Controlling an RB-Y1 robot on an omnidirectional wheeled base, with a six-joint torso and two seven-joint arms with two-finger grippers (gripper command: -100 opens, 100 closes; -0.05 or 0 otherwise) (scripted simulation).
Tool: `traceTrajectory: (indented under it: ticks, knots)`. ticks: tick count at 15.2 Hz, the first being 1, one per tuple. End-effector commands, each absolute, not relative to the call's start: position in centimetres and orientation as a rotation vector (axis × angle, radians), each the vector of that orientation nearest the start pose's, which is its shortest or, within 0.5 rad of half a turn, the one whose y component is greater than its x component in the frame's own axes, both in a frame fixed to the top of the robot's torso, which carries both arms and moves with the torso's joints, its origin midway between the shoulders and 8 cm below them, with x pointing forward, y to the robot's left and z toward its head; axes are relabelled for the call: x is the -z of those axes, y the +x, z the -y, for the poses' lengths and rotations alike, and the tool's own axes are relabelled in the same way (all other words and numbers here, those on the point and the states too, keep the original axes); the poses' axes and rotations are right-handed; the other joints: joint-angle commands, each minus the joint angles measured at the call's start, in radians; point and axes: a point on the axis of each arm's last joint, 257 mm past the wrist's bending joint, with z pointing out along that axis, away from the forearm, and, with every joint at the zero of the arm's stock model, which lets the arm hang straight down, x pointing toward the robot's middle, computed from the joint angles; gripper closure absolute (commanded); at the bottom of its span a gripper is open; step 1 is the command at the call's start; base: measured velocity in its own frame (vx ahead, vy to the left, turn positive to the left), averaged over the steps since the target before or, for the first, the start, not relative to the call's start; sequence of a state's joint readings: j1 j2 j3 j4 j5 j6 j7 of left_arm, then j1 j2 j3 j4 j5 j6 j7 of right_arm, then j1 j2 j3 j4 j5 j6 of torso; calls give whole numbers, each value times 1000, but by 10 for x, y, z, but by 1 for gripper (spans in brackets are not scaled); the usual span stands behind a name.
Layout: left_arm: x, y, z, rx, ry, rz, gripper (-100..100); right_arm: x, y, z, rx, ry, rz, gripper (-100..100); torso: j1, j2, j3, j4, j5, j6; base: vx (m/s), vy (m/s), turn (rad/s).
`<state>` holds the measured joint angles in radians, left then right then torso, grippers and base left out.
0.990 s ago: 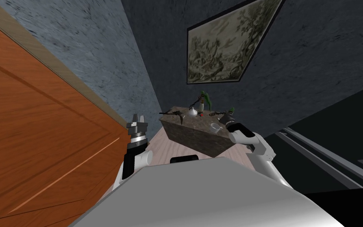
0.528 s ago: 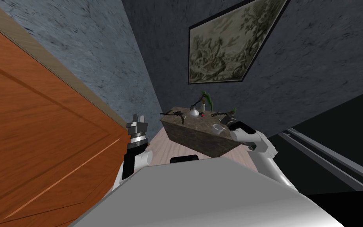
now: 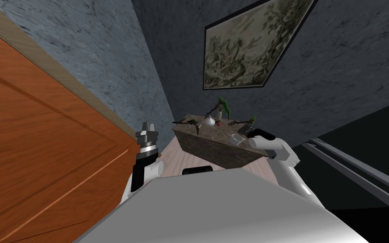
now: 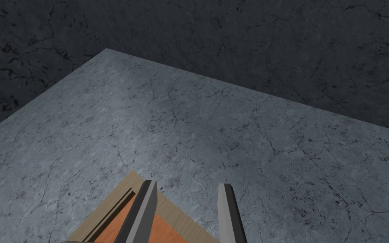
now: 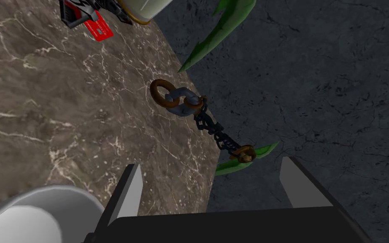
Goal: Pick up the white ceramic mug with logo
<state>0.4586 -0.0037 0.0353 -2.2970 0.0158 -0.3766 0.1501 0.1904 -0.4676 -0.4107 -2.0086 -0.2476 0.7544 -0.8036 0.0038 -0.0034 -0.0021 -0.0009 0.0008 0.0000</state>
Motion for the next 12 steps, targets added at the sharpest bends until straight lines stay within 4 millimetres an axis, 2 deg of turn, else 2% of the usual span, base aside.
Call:
traceTrajectory:
  ticks: [1,2,5,6,9,10,12]
  knots:
    - [-22,361,-292,1414,-783,-596,0,177,434,524,-1063,1996,-639,-100,0,0,0,0,0,0,22,33,-3]
    - [-22,361,-292,1414,-783,-596,0,177,433,534,-1076,2042,-573,-100,-1,1,0,0,0,0,40,46,-2]
    - [-22,361,-292,1414,-783,-596,0,189,427,535,-1031,2089,-573,-100,0,0,0,0,0,0,46,45,-3]
    - [-22,361,-292,1414,-783,-596,0,188,427,544,-1046,2132,-503,-100,-1,0,0,0,0,0,45,42,0]
    - [-22,361,-292,1414,-783,-596,0,199,420,544,-997,2178,-503,-100,0,0,0,0,0,0,39,44,-4]
    - [-22,361,-292,1414,-783,-596,0,199,419,553,-1008,2223,-429,-100,-1,1,0,0,0,0,37,47,-2]
    - [-22,361,-292,1414,-783,-596,0,208,413,553,-970,2256,-428,-100,0,0,0,0,0,0,48,50,-5]
